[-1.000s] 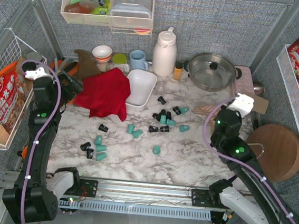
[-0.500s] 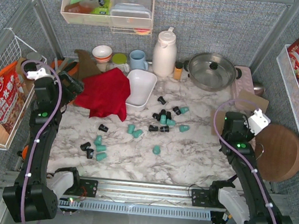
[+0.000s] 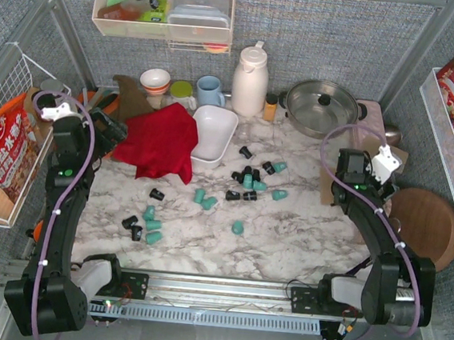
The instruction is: Mix the coffee capsules in the storage basket
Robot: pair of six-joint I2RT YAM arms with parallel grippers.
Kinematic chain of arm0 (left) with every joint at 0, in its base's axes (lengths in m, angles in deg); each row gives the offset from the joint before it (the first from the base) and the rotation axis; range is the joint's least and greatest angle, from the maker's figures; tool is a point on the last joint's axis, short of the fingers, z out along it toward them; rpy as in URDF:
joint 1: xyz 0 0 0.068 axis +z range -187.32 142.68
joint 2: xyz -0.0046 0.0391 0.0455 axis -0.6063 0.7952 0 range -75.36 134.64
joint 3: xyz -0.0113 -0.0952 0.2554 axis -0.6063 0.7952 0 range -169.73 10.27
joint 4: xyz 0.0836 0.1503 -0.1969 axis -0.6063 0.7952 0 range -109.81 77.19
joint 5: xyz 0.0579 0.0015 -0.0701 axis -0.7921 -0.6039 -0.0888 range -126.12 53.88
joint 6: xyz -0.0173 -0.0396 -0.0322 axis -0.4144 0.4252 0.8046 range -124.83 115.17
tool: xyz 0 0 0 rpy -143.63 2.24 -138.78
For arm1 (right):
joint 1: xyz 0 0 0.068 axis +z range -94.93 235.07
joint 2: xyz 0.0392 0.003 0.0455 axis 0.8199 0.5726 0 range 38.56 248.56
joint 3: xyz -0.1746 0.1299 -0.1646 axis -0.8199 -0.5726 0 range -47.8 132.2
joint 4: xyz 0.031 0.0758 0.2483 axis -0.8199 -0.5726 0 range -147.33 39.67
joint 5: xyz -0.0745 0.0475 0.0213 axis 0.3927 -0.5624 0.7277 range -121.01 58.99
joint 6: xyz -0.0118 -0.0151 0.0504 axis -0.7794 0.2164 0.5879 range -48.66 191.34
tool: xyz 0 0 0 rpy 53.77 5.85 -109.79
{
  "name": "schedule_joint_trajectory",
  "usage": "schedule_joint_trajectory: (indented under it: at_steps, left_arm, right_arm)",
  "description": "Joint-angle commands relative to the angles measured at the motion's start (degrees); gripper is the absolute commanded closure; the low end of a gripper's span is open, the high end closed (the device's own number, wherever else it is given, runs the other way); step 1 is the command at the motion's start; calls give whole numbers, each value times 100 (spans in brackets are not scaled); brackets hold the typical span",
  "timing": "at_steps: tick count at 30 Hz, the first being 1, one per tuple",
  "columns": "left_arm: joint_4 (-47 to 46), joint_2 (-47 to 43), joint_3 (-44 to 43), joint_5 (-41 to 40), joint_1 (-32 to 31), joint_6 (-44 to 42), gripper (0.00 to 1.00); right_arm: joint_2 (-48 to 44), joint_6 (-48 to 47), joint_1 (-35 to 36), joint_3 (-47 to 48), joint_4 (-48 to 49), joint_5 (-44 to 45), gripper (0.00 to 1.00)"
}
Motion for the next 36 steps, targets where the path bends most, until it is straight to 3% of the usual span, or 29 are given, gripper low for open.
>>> schedule_joint_trajectory:
  at_steps: [1,8,15,22,26,31,36]
  left_arm:
    - [-141,41,-5,-22,6,-104,1]
    - [42,362,-136,193,9,-331,1]
    - [239,963,-297,730,-51,-591,1]
    - [399,1239,-302,151,-1157,-938,1]
    - [395,1531,-286,56,-1807,-1304,4]
    - [399,2205,-429,49,-2601,-1963,11]
    - [601,2889,-619,-372,-2938,-2258,11]
  right_arm:
    - [164,-338,4,503,-244,-220,9]
    - [-388,-817,562,939,-736,-581,8]
    - [-824,-1575,1103,1124,-829,-3,8]
    - [-1236,-1916,1979,1120,-581,-474,9]
    - [-1374,-2311,2426,637,123,-1181,10]
    - [-1783,-2724,2495,-785,1847,-2517,11]
    - [-2044,-2780,2506,-1489,2691,-3072,10]
